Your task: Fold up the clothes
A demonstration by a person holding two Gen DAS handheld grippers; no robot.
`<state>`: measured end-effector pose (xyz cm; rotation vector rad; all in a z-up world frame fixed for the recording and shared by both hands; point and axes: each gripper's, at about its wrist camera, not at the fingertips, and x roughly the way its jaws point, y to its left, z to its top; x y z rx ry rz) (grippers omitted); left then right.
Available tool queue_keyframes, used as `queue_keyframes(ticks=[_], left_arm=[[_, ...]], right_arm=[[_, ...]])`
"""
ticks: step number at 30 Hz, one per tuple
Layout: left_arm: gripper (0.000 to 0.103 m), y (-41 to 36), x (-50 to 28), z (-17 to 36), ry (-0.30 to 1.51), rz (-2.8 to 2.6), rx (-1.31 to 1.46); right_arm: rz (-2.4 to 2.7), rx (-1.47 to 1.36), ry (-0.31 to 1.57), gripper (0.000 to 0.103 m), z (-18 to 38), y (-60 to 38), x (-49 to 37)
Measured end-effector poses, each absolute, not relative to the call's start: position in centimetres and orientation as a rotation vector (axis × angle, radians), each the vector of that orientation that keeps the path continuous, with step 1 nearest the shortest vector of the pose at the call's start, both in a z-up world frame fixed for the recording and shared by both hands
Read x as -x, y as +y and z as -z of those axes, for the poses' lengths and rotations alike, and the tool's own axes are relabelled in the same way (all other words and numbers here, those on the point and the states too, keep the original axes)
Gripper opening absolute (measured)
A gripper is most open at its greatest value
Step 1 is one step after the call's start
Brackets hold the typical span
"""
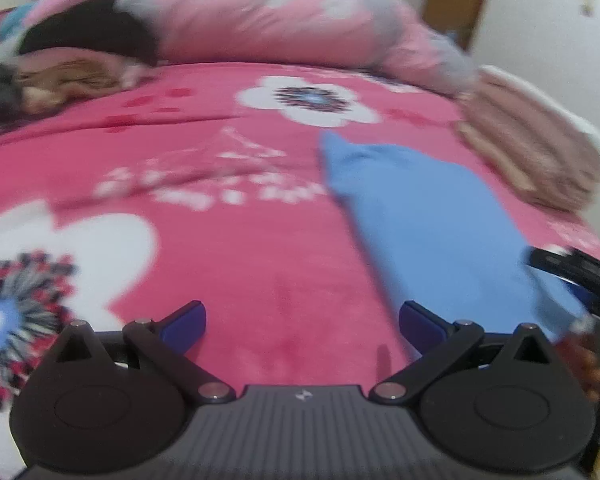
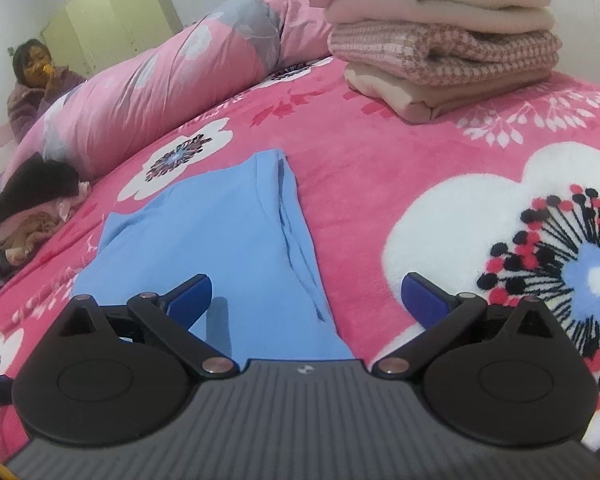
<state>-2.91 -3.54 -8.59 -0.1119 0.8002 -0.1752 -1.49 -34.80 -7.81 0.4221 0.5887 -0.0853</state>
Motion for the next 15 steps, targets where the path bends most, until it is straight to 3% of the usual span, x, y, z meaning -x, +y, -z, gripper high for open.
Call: queue_keyframes(ticks=[15], left_arm=[[0.103,-1.5,-0.6,9.8,0.920,-0.099,0.072]], right_arm=[[0.119,-0.385,0.627,0.102,7.6,-34.0,0.8]])
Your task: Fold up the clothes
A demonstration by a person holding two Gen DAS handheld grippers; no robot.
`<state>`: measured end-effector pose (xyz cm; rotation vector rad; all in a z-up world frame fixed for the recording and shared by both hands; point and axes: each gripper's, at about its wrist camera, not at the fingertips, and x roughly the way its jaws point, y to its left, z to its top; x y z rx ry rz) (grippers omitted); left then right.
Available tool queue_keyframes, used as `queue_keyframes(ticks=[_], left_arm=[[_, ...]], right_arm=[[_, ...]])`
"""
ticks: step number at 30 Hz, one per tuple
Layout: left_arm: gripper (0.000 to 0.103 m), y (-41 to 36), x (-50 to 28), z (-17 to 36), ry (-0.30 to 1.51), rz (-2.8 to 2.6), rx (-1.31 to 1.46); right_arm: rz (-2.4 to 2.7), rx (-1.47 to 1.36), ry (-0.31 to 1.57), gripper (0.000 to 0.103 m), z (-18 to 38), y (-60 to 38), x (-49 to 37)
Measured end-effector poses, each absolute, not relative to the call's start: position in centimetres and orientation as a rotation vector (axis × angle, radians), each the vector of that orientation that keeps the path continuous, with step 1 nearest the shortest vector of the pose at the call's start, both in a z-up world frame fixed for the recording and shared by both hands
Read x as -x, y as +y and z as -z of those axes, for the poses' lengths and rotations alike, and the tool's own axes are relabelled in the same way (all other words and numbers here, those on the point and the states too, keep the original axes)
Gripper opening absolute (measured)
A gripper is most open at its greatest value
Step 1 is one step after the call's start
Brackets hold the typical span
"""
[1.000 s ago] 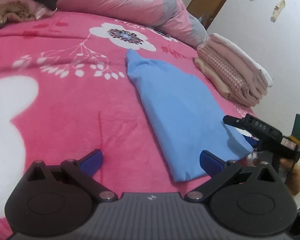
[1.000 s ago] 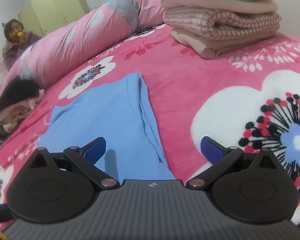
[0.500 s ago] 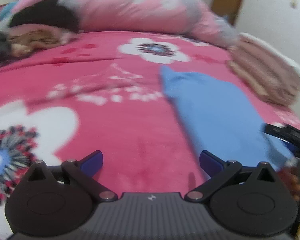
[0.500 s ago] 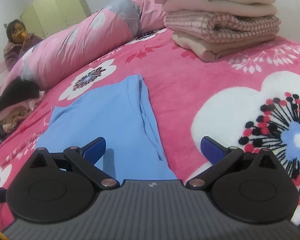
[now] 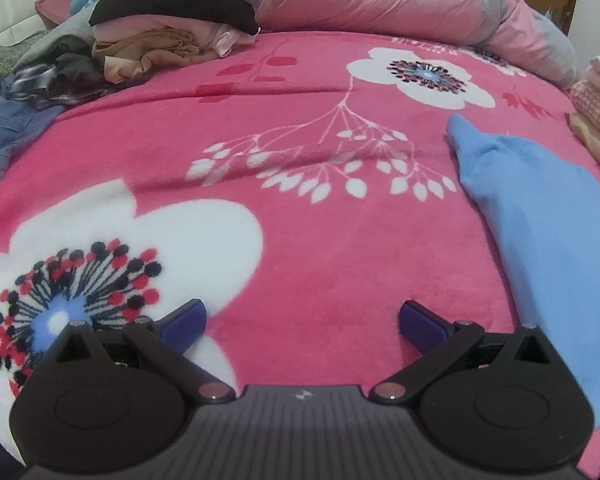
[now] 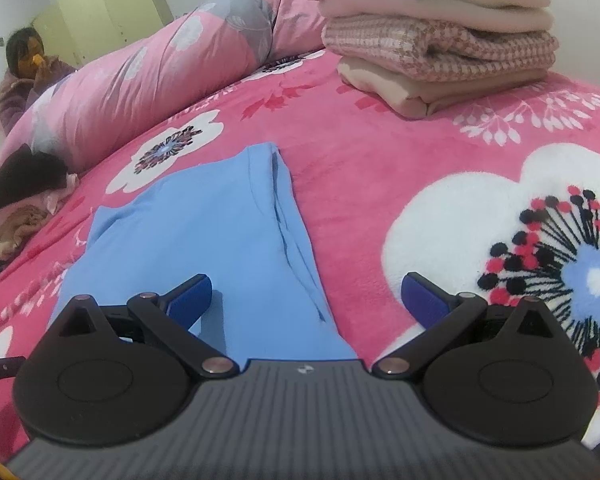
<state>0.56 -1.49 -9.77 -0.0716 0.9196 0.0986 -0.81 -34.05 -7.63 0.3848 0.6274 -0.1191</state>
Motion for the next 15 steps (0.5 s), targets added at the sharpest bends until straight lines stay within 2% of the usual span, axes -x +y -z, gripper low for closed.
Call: queue_keyframes(ticks=[15], left_arm=[[0.103,-2.04,-1.40,9.68,0.958,-0.140,0.070]], right_arm=[[0.126,-0.334,0.687,0.102,6.89,-33.67,0.18]])
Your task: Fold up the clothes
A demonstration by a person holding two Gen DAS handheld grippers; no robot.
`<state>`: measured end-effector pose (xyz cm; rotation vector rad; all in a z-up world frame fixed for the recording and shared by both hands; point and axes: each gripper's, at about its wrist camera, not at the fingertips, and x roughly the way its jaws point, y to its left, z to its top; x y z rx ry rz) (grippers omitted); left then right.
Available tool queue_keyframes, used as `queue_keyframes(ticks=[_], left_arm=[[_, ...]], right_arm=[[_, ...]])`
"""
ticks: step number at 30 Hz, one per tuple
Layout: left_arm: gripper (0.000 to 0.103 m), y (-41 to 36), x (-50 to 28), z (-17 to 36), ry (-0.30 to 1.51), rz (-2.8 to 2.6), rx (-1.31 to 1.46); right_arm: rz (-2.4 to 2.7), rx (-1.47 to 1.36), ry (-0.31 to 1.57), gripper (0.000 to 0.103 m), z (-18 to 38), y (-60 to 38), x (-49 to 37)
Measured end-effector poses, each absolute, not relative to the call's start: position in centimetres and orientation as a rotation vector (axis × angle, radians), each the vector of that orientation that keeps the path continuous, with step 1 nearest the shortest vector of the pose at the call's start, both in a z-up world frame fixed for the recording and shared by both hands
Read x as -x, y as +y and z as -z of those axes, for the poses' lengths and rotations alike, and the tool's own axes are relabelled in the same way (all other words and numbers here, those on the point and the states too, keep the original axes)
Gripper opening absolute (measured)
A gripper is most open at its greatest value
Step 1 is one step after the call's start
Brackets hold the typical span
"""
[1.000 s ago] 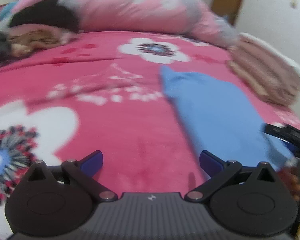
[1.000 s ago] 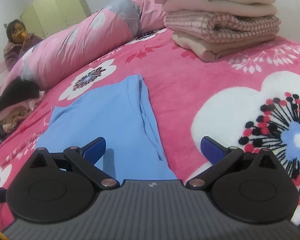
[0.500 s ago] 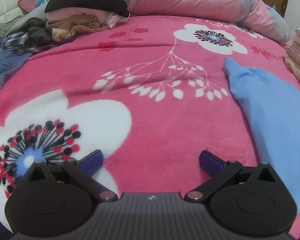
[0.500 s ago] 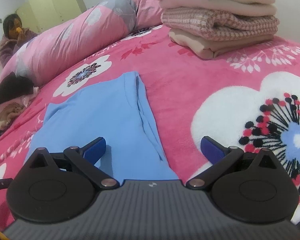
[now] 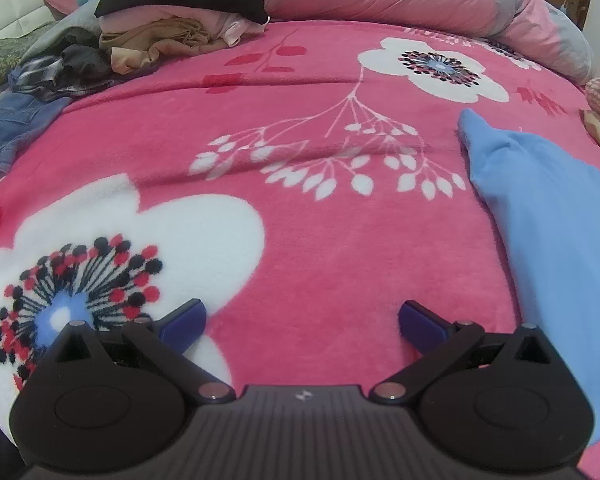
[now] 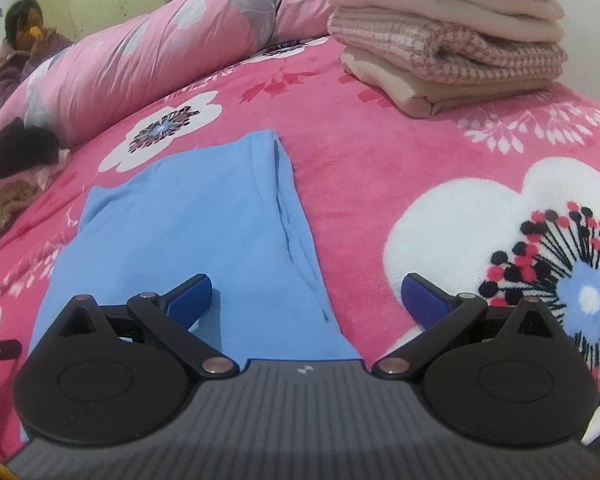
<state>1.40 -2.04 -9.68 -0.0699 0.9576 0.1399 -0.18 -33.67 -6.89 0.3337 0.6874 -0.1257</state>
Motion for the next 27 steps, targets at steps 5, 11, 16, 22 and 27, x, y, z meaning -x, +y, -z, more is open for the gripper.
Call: queue_keyframes(ticks=[5,11,16,22,27], left_arm=[[0.103,-2.12,-1.49,9.72,0.960,-0.150,0.070],[0.103,-2.17,-1.61,9.68,0.968,-0.160,0.070],[0.103,-2.33,-1.65,9.68,0.973,-0.170,0.068],[0.103,-2.48,-1.72,9.63,0.977,-0.178,0.067],[0.103,-2.51,-1.74,9.67,0.979,-0.182,0.065]], right_arm=[[0.125,-0.316,0.691,0.102,6.97,-33.41,0.10],[0.123,-0.310,0.699,0.102,7.01,-33.47,-0.10],[0.121,-0.303,0.697,0.102,7.03,-33.44,-0.12],[0.117,-0.299,0.691,0.102,7.16,-33.45,-0.06],[0.116,-0.299,0.685,0.102,7.22,-33.44,0.03]])
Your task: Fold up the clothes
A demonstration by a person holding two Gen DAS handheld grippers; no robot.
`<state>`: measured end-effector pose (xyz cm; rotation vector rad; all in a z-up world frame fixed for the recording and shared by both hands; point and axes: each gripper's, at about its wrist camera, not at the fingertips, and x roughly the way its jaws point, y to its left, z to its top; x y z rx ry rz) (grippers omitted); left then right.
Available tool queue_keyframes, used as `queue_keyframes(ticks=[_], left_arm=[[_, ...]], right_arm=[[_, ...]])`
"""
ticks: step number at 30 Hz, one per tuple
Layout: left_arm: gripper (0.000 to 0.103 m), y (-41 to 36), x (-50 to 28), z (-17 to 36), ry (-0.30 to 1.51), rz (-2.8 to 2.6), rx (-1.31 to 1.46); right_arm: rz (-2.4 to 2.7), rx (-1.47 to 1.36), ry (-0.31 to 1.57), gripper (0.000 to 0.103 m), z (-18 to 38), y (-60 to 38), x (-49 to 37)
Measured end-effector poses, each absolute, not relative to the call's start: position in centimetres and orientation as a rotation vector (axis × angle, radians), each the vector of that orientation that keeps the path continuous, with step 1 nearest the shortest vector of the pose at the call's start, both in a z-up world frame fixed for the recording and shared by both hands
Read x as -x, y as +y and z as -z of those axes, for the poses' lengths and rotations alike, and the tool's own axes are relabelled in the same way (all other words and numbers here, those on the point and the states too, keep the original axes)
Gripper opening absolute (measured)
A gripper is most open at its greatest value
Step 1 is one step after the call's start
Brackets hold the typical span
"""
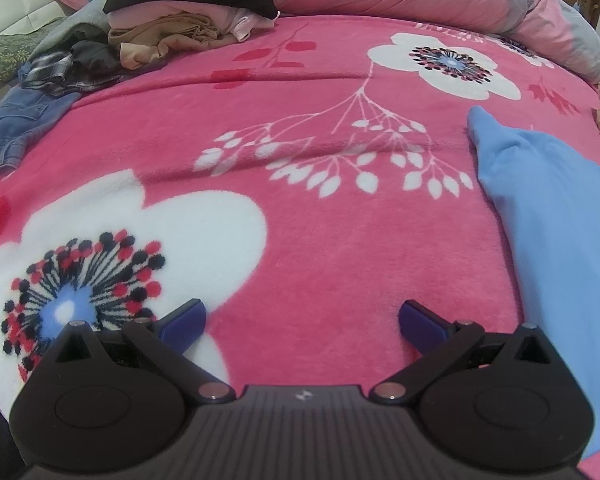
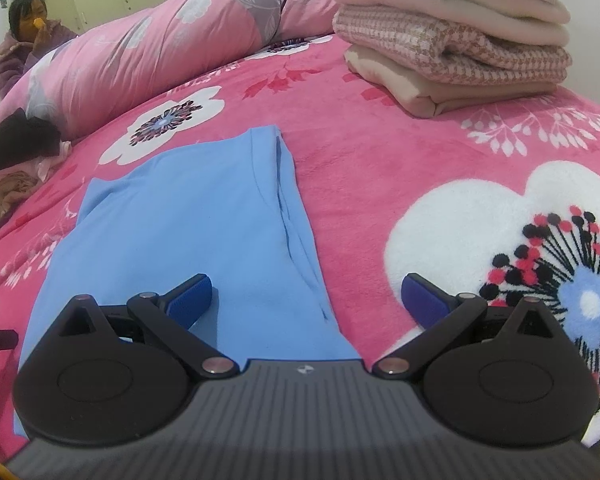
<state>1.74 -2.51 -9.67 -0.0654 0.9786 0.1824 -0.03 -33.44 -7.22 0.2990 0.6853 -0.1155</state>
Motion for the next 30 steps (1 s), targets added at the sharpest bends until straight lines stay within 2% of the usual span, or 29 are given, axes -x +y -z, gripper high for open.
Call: queue_keyframes(ticks=[30], left_arm=[[0.103,-2.2,-1.1,9.9,0.920,-0.138,0.056]], right_arm=[[0.003,-0.434,0.558,0.102,8.1,-35.8,1.8]])
